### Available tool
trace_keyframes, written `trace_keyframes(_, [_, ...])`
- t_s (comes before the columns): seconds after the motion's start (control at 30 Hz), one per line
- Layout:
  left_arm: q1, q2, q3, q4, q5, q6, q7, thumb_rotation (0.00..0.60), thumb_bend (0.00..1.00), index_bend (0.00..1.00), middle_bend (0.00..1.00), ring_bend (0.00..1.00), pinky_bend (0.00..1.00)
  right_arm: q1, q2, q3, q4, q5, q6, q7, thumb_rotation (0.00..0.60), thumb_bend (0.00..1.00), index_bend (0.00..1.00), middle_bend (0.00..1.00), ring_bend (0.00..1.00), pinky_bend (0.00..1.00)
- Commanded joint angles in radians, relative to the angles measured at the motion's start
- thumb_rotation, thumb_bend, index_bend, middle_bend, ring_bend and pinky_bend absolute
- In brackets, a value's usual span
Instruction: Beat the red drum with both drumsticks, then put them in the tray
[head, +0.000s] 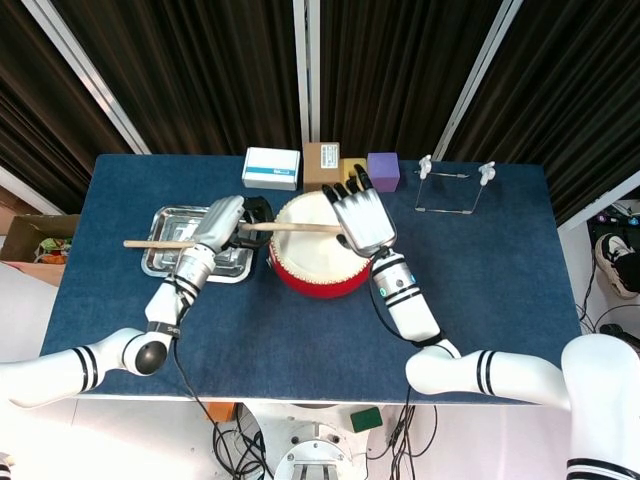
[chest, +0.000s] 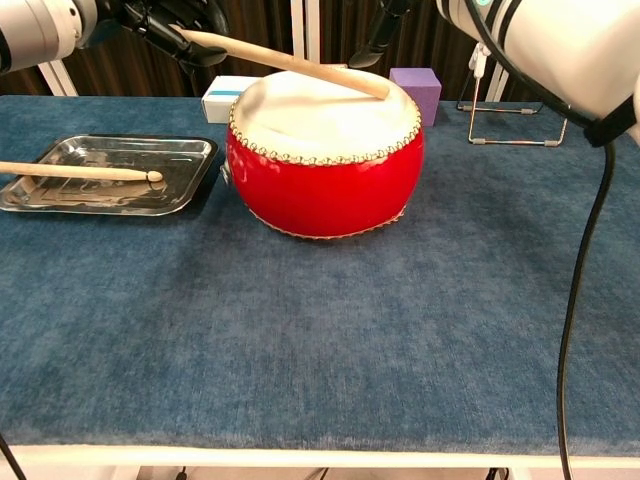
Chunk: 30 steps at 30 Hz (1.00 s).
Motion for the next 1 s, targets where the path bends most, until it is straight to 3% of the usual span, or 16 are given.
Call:
trace_keyframes(0.03, [0.036,0.007,-0.007,-0.008,0.036,0.011,-0.087,0.600,0.44,0.60,0.60,0.46,0.48,-0.018,0.033,-0.003,-0.031,-0.016,0.016,0.004,0.600,0.00,0.26,0.38,0.29,0.14])
trace_keyframes(0.67, [0.275,0.137,-0.059,-0.070,0.263,0.118,-0.868,0.600,0.47,0.61,0.61,0.46,0.48,-0.189,0.255,-0.031,-0.199,-0.108,0.137,0.091,0.600,0.00,0.26,0.38,0.29,0.14])
trace_keyframes(1.0, [0.324,0.185,-0.073,-0.024,0.239,0.132,-0.999,0.600,0.47,0.61,0.61,0.46,0.48,-0.264,0.330,-0.057,-0.238,-0.136,0.162,0.122,0.600,0.00,0.26,0.38,0.29,0.14])
